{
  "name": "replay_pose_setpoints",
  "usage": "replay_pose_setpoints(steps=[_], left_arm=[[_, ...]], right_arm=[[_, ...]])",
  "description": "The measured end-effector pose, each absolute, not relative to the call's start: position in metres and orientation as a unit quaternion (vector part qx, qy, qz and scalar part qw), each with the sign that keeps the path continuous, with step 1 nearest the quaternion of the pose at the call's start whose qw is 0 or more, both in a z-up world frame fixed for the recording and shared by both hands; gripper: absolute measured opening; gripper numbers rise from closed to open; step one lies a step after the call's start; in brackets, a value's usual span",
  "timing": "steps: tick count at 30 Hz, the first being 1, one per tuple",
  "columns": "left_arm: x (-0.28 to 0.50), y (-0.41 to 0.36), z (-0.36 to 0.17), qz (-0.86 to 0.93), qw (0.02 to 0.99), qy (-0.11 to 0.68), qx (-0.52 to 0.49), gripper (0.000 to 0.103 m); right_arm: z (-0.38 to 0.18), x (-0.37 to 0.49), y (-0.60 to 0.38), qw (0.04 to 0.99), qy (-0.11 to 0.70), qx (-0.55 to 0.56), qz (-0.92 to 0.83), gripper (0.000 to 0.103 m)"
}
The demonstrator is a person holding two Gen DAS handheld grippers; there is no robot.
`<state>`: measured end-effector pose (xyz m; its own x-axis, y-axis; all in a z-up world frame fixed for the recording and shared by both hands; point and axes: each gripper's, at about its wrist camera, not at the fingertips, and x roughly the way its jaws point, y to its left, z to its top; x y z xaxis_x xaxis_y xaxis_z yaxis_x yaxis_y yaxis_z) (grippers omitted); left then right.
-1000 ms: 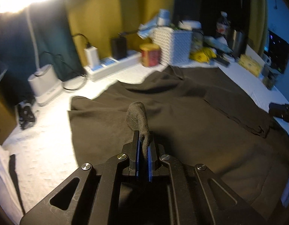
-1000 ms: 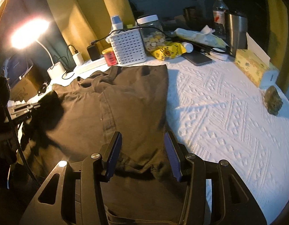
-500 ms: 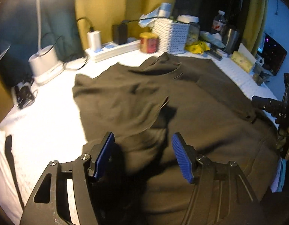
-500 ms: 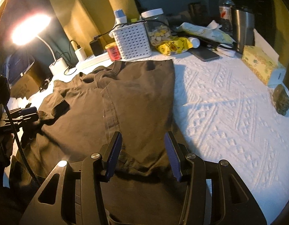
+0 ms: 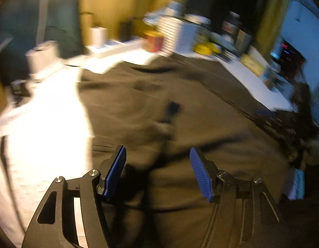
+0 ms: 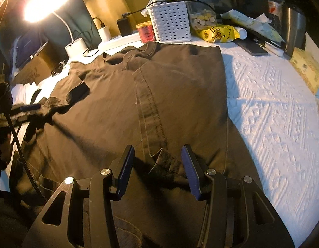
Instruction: Fold small clothes
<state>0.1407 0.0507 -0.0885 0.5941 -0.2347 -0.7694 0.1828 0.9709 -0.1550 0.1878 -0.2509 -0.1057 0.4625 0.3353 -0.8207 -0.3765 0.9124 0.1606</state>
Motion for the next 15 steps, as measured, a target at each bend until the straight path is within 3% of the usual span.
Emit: replay_pose_setpoints(steps=[8, 10, 13, 15], left_arm=[[0.157, 0.082, -0.11, -0.078, 0.893, 0.442, -0.034, 0.061], [0.154, 0.074, -0.11, -0.102, 0.891, 0.441, -0.024, 0.031], [0.145, 0.062, -0.107, -0.126, 0.89, 0.438, -0.01, 0.01], [0.139, 0.055, -0.106, -0.143, 0.887, 0.439, -0.005, 0.007]], right_arm=[[-0.104, 0.187, -0.247, 0.854, 0.478, -0.029, 0.203, 0.05], [-0.103, 0.187, -0.247, 0.855, 0.478, -0.028, 0.201, 0.05], [-0.105, 0.187, -0.248, 0.856, 0.477, -0.025, 0.196, 0.05], [-0.106, 0.186, -0.247, 0.857, 0.476, -0.025, 0.195, 0.05]])
